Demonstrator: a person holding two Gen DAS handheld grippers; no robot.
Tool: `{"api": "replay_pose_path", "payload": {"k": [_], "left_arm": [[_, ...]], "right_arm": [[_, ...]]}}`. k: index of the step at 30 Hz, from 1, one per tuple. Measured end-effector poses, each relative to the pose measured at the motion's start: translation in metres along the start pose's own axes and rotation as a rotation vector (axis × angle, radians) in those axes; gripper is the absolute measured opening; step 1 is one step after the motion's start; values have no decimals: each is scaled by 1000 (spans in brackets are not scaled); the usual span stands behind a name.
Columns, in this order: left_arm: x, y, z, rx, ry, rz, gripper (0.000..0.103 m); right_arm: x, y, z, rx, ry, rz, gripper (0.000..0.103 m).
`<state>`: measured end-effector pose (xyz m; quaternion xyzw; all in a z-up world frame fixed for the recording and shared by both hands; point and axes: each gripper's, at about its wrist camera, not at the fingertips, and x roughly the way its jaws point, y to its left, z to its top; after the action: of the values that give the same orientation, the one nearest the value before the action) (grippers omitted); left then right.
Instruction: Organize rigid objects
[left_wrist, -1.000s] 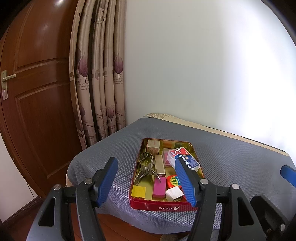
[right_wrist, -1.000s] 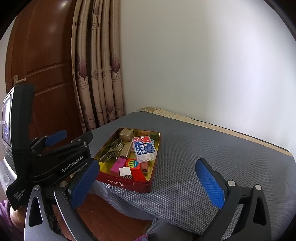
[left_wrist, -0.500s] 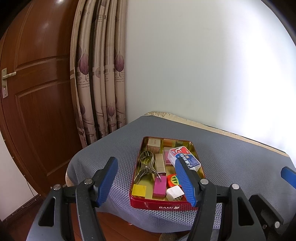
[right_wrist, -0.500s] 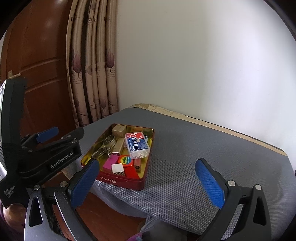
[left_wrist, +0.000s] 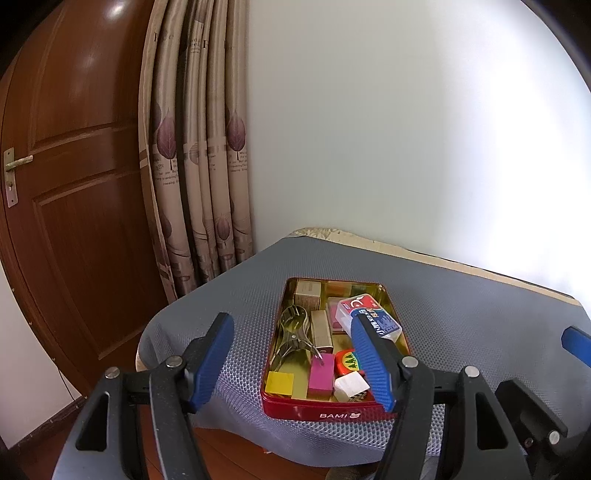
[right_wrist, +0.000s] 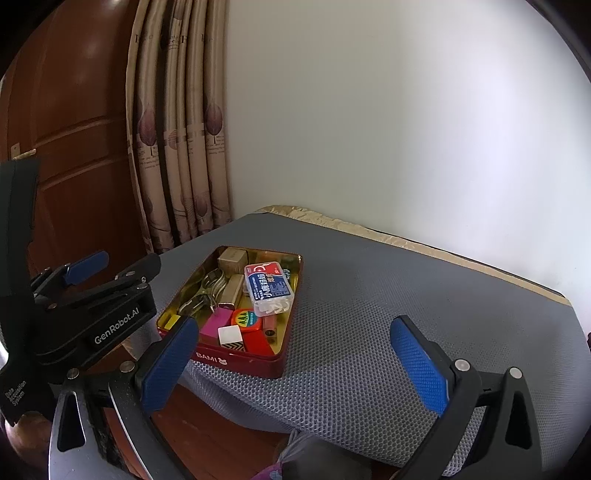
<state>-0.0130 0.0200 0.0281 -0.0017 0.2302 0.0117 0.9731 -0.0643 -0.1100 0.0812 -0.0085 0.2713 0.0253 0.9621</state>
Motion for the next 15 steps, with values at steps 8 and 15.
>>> {"api": "replay_pose_path", "payload": {"k": [8, 15], "left_arm": [[3, 1, 1, 6, 23, -12, 68], [4, -1, 1, 21, 32, -17, 68]], "right_arm": [[3, 1, 0, -7, 14, 14, 103], [4, 3, 0, -8, 21, 18, 103]]}}
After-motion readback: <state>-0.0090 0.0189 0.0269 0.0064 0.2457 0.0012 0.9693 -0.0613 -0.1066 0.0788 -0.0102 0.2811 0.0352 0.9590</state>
